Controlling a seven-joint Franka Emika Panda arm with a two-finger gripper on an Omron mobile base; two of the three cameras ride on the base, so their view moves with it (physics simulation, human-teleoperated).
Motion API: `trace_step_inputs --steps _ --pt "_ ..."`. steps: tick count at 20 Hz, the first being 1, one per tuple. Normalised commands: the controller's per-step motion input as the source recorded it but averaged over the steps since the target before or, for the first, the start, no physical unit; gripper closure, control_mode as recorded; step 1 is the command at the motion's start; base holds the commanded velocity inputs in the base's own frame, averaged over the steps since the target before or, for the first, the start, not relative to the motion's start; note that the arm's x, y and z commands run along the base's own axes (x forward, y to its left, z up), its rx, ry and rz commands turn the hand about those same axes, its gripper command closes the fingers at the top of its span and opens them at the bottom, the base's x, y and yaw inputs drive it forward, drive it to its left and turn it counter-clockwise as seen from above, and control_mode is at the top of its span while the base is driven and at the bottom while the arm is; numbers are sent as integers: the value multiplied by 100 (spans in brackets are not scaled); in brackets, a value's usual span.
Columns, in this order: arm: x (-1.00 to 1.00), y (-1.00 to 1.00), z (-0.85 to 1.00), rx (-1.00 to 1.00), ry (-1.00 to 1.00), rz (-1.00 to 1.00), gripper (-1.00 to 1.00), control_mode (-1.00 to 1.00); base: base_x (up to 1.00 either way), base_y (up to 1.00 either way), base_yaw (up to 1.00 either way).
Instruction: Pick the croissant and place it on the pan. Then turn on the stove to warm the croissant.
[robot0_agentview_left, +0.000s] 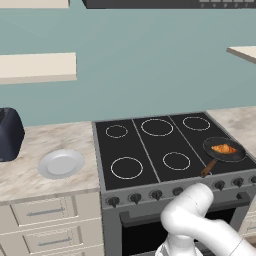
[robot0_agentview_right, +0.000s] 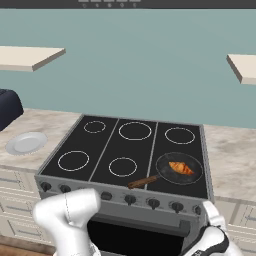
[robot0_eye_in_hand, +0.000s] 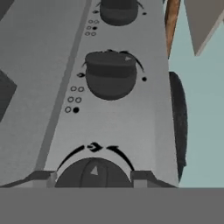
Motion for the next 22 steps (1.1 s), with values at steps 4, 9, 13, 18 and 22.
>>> trace_step_inputs --steps 4,9,13,18,22 --pt "0 0 0 -49 -9 20 100 -100 0 0 0" --pt "0 0 0 -49 -7 16 100 -100 0 0 0" --pt "-2 0 0 -41 -15 13 100 -100 0 0 0" --pt "-33 -21 9 -31 -28 12 100 -100 0 0 0" --pt "-71 -52 29 -14 -36 15 100 -100 0 0 0"
